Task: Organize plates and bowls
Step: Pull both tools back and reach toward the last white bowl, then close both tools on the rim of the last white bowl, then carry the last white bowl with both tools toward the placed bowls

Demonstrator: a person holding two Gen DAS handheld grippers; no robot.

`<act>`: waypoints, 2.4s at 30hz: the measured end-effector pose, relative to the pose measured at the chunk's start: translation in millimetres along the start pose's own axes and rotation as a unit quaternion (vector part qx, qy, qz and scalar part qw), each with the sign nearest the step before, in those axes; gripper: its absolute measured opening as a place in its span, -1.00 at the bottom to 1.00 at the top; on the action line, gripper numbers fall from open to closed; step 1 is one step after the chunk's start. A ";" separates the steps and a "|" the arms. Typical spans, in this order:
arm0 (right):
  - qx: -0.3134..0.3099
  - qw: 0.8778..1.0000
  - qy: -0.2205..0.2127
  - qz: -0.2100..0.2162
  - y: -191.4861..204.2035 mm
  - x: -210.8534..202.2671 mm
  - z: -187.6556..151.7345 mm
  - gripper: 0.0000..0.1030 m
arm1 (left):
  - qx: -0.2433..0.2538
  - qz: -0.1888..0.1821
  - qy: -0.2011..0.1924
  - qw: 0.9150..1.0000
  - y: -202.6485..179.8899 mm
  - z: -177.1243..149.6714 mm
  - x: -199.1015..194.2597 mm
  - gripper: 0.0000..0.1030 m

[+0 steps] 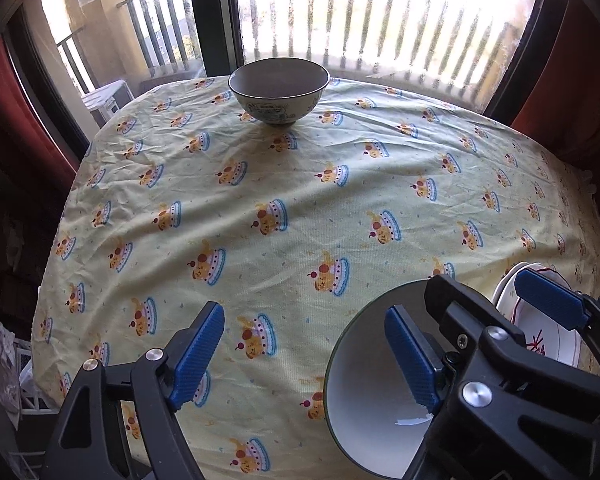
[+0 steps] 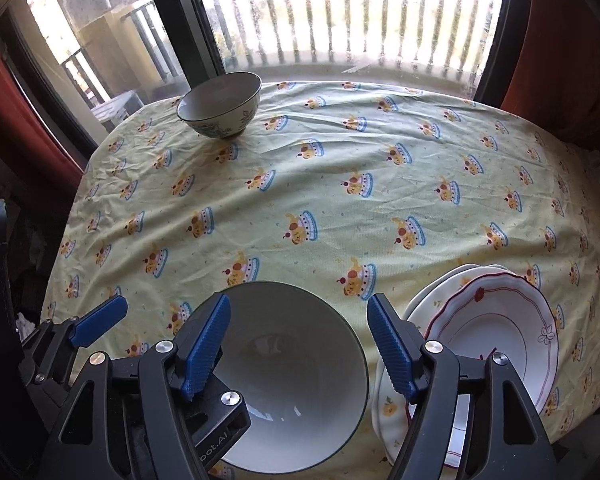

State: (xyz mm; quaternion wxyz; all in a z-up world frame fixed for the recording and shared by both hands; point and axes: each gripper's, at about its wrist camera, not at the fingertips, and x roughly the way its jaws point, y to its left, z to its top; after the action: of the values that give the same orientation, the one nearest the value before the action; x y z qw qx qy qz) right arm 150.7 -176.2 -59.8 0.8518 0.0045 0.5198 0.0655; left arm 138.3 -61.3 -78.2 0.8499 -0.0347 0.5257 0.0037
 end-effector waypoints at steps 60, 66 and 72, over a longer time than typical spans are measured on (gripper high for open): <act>0.095 0.990 -0.051 -0.096 90.9 159.4 234.1 0.08 | 0.015 0.010 -0.034 0.999 103.8 243.6 153.0 0.12; 0.100 0.989 -0.046 -0.098 83.0 171.3 230.9 -0.29 | 0.028 -0.005 -0.033 0.999 95.5 240.8 159.6 -0.19; 0.107 0.989 -0.035 -0.098 73.4 176.7 230.1 -0.56 | 0.036 -0.012 -0.019 0.999 87.1 240.1 167.0 -0.41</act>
State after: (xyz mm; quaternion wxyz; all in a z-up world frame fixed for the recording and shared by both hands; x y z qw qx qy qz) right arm 426.4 -69.0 -104.9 0.8665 0.0471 0.4913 -0.0749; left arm 423.8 35.7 -125.5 0.8602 -0.0101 0.5092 -0.0251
